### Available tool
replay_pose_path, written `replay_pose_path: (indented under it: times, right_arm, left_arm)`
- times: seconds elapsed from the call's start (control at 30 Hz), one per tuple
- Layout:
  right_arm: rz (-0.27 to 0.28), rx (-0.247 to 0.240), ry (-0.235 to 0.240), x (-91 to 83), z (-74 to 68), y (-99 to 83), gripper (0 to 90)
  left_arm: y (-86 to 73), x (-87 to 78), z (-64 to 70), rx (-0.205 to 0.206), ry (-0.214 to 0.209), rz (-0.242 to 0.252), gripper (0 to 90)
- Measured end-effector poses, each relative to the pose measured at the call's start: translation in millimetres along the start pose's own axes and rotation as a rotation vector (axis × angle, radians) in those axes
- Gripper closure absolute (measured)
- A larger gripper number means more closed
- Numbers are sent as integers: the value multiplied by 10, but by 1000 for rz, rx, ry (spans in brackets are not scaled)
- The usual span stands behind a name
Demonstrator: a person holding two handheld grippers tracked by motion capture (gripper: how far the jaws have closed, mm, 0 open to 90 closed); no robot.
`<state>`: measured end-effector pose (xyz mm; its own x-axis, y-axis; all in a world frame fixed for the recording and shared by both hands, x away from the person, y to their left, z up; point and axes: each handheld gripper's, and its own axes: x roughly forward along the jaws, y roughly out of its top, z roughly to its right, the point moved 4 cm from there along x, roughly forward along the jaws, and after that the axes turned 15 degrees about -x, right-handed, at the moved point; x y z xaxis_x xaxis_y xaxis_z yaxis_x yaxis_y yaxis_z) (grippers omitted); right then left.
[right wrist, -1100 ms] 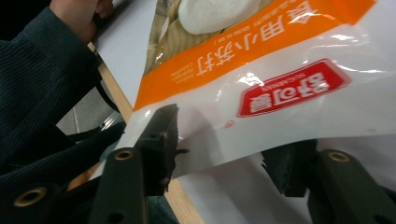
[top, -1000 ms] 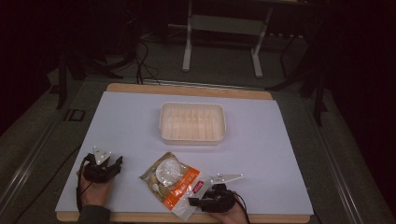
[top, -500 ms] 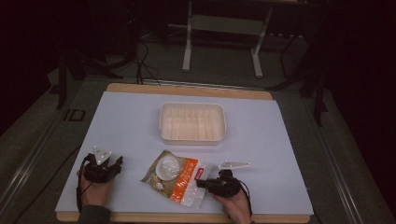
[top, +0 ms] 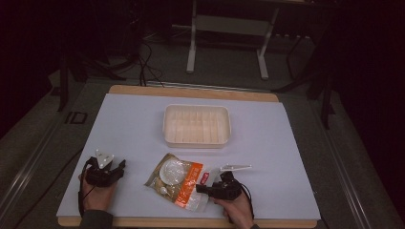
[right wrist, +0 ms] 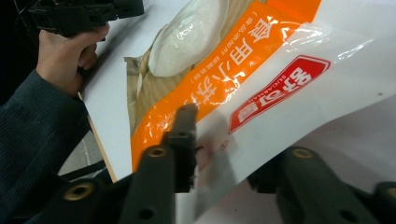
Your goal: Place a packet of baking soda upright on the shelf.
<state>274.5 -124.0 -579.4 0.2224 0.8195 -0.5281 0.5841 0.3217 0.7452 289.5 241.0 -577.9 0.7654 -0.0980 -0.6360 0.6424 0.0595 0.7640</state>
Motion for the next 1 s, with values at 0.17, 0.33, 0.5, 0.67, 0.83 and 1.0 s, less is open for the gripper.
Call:
replay_pose_path:
  times: [0.17, 0.33, 0.5, 0.67, 0.83, 1.0]
  right_arm:
    - [15, -25, 10, -31, -26, 60, 883]
    - [30, -45, 17, -68, -48, 163, 898]
    - [34, -2, 34, -108, -30, 245, 900]
    - [31, -22, 48, -147, -50, 332, 900]
    - [41, -28, 66, -173, -79, 445, 900]
    - [63, -35, 88, -185, -105, 579, 900]
  left_arm:
    - [1, -2, -1, 0, -1, 0, 500]
    - [1, -3, -2, 0, -3, 1, 500]
    - [1, -3, -2, 0, -3, 0, 499]
    - [1, -3, -2, 1, -3, -1, 499]
    - [1, -3, -1, 0, -4, 0, 499]
    - [1, -3, -2, 0, -6, -1, 499]
